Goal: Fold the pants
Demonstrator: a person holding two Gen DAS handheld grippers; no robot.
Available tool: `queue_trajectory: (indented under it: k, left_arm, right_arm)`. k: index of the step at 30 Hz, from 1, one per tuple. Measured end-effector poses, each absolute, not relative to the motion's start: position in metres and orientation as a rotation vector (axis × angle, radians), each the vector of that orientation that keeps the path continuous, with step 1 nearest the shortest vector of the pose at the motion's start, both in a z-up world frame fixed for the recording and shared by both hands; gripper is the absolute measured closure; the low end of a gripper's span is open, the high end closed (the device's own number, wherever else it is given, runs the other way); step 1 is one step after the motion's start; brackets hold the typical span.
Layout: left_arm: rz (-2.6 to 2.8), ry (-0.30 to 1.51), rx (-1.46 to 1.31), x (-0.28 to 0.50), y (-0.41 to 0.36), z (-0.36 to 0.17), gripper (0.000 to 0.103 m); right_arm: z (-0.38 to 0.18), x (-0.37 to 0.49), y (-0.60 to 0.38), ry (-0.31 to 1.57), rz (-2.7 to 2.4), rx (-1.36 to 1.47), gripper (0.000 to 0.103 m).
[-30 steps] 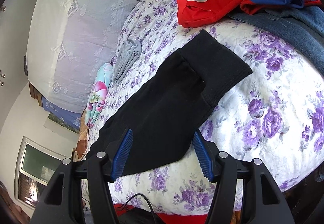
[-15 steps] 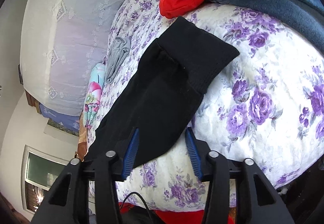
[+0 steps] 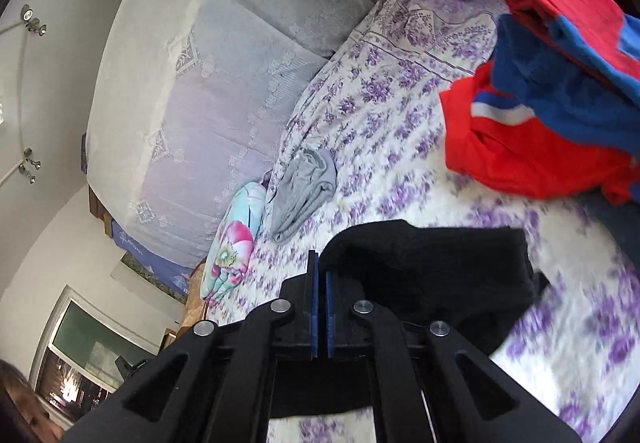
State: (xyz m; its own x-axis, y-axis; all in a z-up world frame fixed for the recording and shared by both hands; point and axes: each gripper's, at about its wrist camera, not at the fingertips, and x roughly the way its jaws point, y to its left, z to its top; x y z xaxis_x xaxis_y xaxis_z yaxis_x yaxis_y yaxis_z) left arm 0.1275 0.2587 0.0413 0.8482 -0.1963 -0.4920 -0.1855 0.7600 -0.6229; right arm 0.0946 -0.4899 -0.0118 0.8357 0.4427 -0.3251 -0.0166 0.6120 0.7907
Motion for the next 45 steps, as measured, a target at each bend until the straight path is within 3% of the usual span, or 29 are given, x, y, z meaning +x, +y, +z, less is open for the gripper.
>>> queue_trajectory:
  k: [6, 12, 14, 16, 17, 24, 29, 30, 31, 34, 39, 45]
  left_arm:
    - [0.038, 0.575, -0.703, 0.228, 0.263, 0.055, 0.102]
    - [-0.019, 0.832, -0.678, 0.260, 0.242, 0.014, 0.100]
    - [0.018, 0.887, -0.662, 0.244, 0.243, 0.002, 0.091]
    - [0.044, 0.917, -0.689, 0.230, 0.255, -0.008, 0.069]
    - [0.081, 0.924, -0.691, 0.225, 0.262, -0.010, 0.064]
    - [0.197, 1.008, -0.684, 0.237, 0.312, -0.029, 0.058]
    - [0.111, 1.133, -0.541, 0.258, 0.294, -0.052, 0.059]
    - [0.096, 1.135, -0.550, 0.257, 0.294, -0.055, 0.065]
    - [0.082, 1.132, -0.562, 0.255, 0.294, -0.055, 0.084]
    - [0.037, 1.074, -0.607, 0.246, 0.297, -0.045, 0.098]
    - [-0.020, 0.968, -0.639, 0.236, 0.292, -0.013, 0.100]
    - [-0.051, 1.040, -0.624, 0.244, 0.281, -0.028, 0.098]
  right_arm:
    - [-0.013, 0.235, -0.500, 0.611, 0.225, 0.868, 0.100]
    - [-0.045, 0.312, -0.488, 0.690, 0.218, 0.890, 0.100]
    - [-0.050, 0.313, -0.483, 0.698, 0.227, 0.886, 0.100]
    - [-0.053, 0.310, -0.482, 0.702, 0.236, 0.894, 0.100]
    - [-0.055, 0.308, -0.482, 0.704, 0.238, 0.893, 0.100]
    - [-0.069, 0.292, -0.486, 0.734, 0.229, 0.926, 0.100]
    - [-0.074, 0.283, -0.489, 0.755, 0.230, 0.946, 0.100]
    - [-0.073, 0.281, -0.489, 0.755, 0.229, 0.948, 0.100]
    - [-0.072, 0.277, -0.490, 0.752, 0.226, 0.947, 0.100]
    - [-0.070, 0.270, -0.493, 0.744, 0.218, 0.947, 0.100]
    - [-0.060, 0.262, -0.497, 0.719, 0.210, 0.942, 0.100]
    - [-0.060, 0.258, -0.499, 0.721, 0.209, 0.946, 0.100]
